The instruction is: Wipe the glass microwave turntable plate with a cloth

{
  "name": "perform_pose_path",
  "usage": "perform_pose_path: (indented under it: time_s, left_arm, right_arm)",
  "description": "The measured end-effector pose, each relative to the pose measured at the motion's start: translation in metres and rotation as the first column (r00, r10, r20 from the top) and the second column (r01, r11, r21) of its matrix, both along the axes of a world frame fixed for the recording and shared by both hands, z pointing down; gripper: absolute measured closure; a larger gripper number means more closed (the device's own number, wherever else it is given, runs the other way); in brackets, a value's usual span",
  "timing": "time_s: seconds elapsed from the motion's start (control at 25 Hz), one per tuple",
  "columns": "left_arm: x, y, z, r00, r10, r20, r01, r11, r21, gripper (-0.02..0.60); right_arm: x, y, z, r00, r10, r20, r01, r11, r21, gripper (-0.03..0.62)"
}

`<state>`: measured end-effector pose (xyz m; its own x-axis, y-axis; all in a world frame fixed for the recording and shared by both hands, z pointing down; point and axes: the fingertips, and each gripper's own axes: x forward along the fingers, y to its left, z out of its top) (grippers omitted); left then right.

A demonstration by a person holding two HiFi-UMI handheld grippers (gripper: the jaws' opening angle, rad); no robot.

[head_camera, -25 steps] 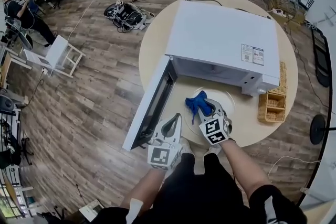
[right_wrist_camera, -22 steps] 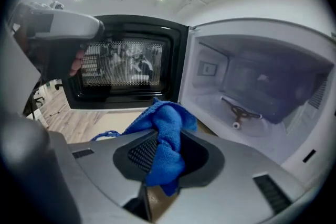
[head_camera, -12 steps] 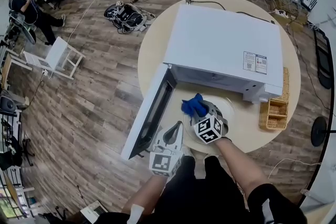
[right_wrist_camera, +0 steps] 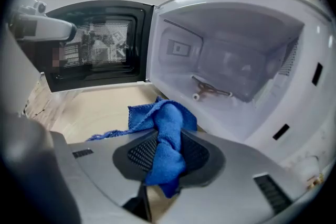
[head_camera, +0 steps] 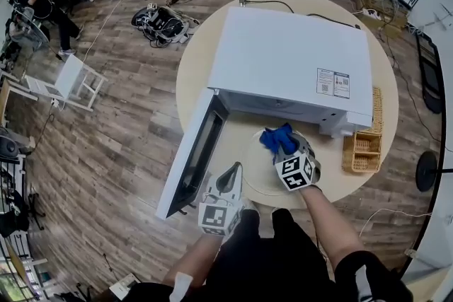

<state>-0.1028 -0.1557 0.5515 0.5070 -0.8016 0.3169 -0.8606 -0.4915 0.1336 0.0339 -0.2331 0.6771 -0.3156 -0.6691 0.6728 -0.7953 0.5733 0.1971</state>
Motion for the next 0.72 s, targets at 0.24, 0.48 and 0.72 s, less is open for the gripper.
perform_pose_path:
  time_s: [0.24, 0.48, 0.72]
  left_arm:
    - [0.007, 0.000, 0.002, 1.000, 0.007, -0.005, -0.007, 1.000, -0.005, 0.575]
    - [0.001, -0.002, -0.002, 1.000, -0.008, -0.002, 0.008, 1.000, 0.001, 0.575]
    - [-0.011, 0.000, -0.004, 0.999, -0.034, -0.003, 0.034, 0.999, 0.007, 0.575]
  right_arm:
    - [0.037, 0.002, -0.001, 0.997, 0.073, -0.027, -0.073, 0.997, 0.005, 0.493]
    - [0.027, 0.006, -0.026, 0.998, 0.061, 0.010, -0.061, 0.997, 0.045, 0.493]
    - [-0.045, 0.039, -0.042, 0.990, -0.102, 0.100, 0.099, 0.994, 0.037, 0.491]
